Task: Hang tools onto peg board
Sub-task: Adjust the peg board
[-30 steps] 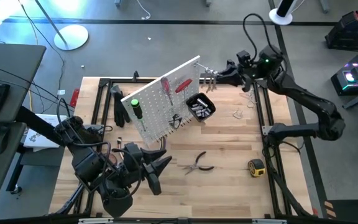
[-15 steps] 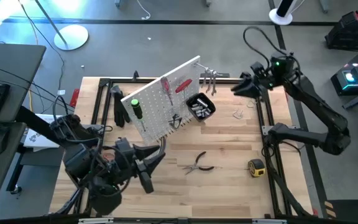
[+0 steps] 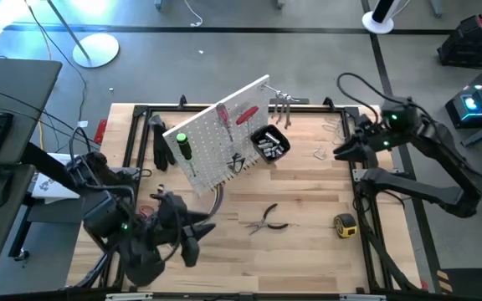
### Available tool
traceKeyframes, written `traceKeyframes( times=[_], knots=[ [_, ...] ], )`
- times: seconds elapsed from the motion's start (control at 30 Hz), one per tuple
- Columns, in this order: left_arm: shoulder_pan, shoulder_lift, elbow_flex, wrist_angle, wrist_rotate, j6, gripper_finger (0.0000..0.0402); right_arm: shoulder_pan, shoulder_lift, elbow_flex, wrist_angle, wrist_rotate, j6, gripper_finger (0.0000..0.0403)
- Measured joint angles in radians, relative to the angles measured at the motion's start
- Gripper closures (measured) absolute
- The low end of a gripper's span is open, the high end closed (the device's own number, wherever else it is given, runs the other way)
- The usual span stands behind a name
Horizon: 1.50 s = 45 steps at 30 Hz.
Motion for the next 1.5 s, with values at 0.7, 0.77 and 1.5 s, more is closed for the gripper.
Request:
traceKeyframes(
  times=[0.7,0.77,1.5],
  knots=[
    [-0.248,0.040,-0.188,-0.309,0.022,-0.715,0.0256,0.330,0.013,-0.384,0.598,0.307,0.536,0.0263],
    [-0.255,0.040,-0.190,-0.309,0.026,-0.707,0.0256,0.357,0.012,-0.391,0.562,0.325,0.548,0.0277],
    [0.016,0.036,-0.190,-0.175,-0.078,-0.680,0.0257,-0.268,0.475,-0.397,1.353,-0.036,0.566,0.0403]
  ],
)
